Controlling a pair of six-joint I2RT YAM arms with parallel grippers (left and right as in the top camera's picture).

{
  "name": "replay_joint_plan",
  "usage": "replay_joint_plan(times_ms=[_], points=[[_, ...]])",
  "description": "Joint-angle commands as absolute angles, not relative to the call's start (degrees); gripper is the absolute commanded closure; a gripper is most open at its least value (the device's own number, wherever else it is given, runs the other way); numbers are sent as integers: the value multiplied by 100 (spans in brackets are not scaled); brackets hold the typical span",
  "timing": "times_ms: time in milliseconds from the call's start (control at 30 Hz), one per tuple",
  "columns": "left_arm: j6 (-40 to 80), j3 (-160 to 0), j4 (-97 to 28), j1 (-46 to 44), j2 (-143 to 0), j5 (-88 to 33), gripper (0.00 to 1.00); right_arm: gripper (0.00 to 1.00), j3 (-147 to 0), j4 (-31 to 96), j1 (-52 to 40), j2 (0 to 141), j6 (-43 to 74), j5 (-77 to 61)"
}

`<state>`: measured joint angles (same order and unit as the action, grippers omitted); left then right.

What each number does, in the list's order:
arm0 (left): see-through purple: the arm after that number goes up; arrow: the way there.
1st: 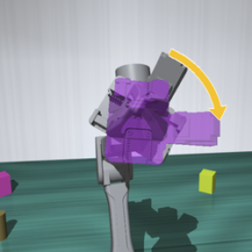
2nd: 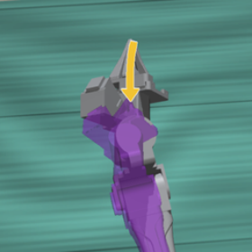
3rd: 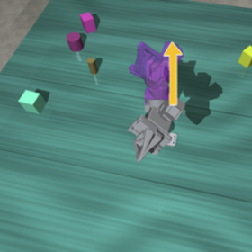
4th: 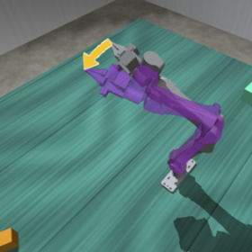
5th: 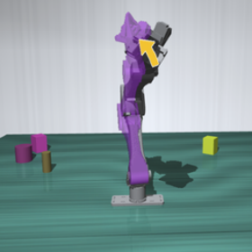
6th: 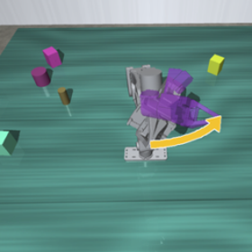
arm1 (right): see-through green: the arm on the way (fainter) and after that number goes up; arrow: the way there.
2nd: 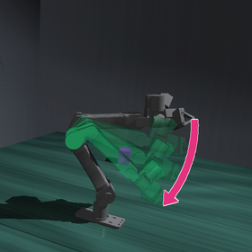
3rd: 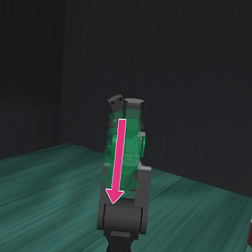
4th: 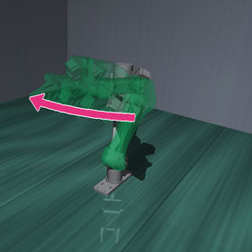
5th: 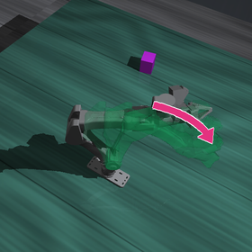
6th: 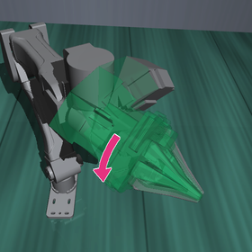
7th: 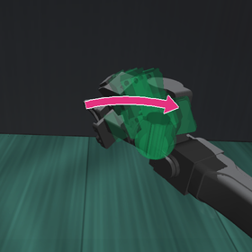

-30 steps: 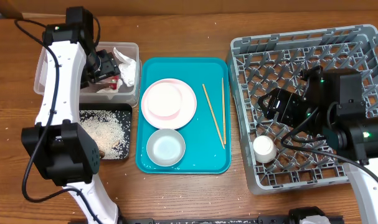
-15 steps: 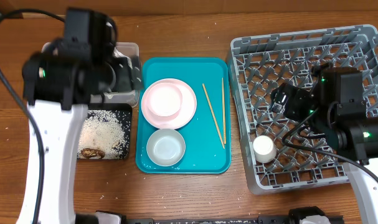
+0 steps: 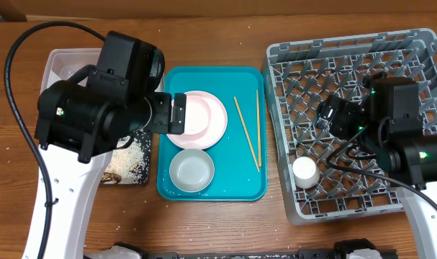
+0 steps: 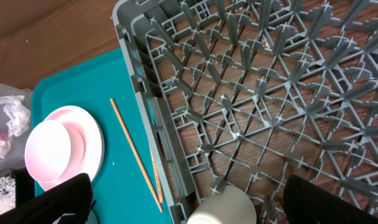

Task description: Sort waste into correct bins and load items into the dishwasher

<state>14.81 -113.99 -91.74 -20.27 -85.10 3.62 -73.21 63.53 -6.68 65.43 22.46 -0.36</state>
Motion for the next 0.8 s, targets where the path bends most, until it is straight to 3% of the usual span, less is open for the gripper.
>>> replay_joint_plan(times_ms=[0,433,767], points=[[1415,-11458,-9164,-2049,-8573,294,0,0,-7345,6313,-635,6567,2255,54],[1295,-11432,-9037,-2014,-8176,738,0,0,-7345,6316,-635,6567,2255,54],[281,-9183,-5664,-1964,-6508,919,0,0,-7345,6313,-635,6567,2255,54]])
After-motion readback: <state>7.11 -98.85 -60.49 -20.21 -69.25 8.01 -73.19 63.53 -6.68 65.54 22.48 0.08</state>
